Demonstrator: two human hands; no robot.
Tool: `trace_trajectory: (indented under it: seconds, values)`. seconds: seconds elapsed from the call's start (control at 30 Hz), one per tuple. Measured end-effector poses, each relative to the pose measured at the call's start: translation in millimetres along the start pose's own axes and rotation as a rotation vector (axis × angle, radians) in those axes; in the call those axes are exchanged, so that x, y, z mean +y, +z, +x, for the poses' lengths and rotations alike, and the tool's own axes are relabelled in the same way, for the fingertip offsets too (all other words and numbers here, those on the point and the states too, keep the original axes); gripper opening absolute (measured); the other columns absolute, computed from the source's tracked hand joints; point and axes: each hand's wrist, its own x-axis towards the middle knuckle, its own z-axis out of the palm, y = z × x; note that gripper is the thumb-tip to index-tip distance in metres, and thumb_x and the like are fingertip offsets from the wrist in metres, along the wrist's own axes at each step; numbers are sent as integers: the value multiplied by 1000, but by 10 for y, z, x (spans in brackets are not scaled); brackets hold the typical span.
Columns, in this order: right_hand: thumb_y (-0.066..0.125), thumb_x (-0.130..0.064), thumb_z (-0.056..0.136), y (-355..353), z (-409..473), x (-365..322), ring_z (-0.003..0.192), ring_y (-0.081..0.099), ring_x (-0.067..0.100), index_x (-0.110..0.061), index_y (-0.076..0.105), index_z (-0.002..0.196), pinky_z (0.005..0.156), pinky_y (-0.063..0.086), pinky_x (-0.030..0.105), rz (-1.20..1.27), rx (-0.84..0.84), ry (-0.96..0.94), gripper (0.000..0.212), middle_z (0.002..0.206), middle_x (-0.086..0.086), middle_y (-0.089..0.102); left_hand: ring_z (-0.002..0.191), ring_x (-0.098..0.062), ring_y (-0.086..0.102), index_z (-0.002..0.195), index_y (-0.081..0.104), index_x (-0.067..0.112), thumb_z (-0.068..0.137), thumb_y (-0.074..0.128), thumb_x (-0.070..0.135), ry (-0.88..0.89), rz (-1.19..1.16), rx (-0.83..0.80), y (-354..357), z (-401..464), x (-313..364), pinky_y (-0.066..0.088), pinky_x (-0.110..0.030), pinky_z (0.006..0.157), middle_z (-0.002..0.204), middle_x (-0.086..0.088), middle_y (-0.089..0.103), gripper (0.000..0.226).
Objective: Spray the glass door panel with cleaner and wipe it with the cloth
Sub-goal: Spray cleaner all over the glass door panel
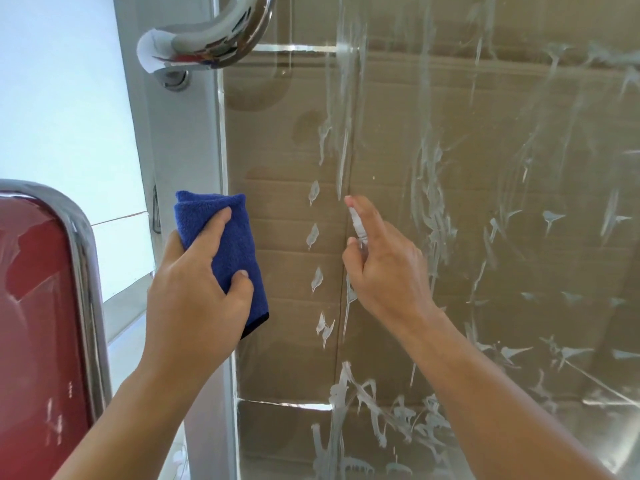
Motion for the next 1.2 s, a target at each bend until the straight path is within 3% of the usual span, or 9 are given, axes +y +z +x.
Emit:
trace_trajectory:
  seconds: [0.3,0.4,0.57,0.73,0.83,0.9,0.97,1.1,1.2]
  values:
    - [56,-16,98,90,-414,153,57,55,15,-38,38,141,54,56,42,6,-21,27,51,68,-2,55,83,2,35,148,41,30,86,68,8,7,15,-31,56,-111,-41,35,-2,67,119,13,38,72]
    - [59,-17,97,96,-523,206,59,54,13,-39,32,149,55,55,37,17,-32,42,62,74,-4,54,84,3,34,149,41,29,85,68,7,0,0,-44,88,-155,-63,34,-4,67,121,14,38,72]
    - [65,-5,89,131,-747,336,59,60,13,-37,43,140,65,61,38,38,-15,82,64,68,-3,61,88,-2,38,149,39,33,85,67,8,-5,-9,-90,178,-291,-110,33,-12,68,123,18,35,74]
    - [58,-24,98,96,-1067,346,56,51,3,-40,28,150,58,38,14,212,-175,266,62,62,-19,44,89,-4,41,149,40,34,85,67,11,-26,-22,-121,284,-431,-123,36,-26,80,123,20,36,73]
    - [53,-25,104,16,-1208,288,70,58,1,-51,-4,156,76,43,15,468,-306,386,81,88,-23,63,92,-8,43,149,40,35,85,67,12,-46,-22,-137,321,-484,-135,37,-29,81,126,19,38,73]
    - [57,-26,103,-32,-1249,246,85,65,11,-55,-18,152,83,50,19,538,-315,425,94,107,-20,66,94,-8,43,149,40,34,85,67,13,-55,-24,-140,333,-509,-148,37,-30,82,131,13,43,72]
    - [63,-23,100,-76,-1262,222,80,65,25,-56,-16,151,79,59,28,631,-294,458,100,95,-4,66,95,-9,43,149,41,34,85,67,13,-57,-26,-142,339,-526,-155,38,-31,82,134,9,45,72]
    - [66,-21,98,-103,-1293,162,71,62,36,-59,1,150,72,61,37,714,-256,478,92,79,11,62,96,-8,43,148,41,33,85,67,13,-63,-34,-137,332,-537,-152,38,-31,84,130,12,43,71]
    - [65,-25,98,-50,-1317,116,70,58,37,-61,14,146,67,57,47,663,-235,463,79,79,11,57,97,-10,45,148,42,31,85,67,11,-67,-40,-133,306,-542,-154,37,-30,84,129,14,42,71]
